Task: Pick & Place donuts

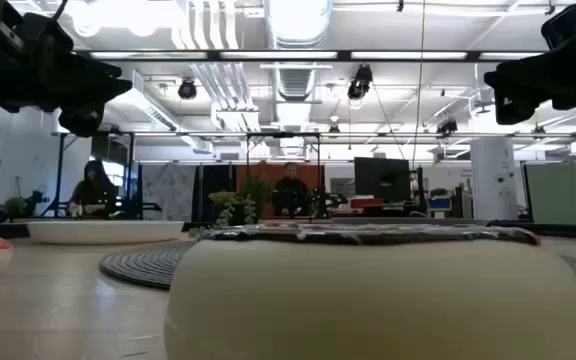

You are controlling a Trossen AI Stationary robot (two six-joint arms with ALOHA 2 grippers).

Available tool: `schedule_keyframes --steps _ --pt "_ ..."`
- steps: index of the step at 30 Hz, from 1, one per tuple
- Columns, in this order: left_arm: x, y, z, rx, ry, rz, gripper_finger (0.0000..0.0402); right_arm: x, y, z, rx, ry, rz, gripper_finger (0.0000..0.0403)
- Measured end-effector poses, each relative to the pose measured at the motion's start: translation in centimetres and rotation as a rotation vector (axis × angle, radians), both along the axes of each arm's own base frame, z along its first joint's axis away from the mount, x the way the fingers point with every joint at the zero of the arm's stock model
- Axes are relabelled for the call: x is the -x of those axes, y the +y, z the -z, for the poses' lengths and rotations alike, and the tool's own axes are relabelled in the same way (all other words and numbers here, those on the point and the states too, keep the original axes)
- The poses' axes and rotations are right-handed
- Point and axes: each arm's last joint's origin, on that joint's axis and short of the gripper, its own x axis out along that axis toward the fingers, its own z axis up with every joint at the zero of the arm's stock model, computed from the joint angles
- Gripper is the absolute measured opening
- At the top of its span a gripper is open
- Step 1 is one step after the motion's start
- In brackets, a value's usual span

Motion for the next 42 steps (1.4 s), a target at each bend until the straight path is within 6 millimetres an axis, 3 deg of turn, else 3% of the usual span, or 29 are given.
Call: schedule_keyframes --steps 42 --pt "0.0 0.0 0.0 0.0 0.0 0.0 0.0092 0.0 -0.04 -0.04 -0.002 -0.004 0.013 0.0076"
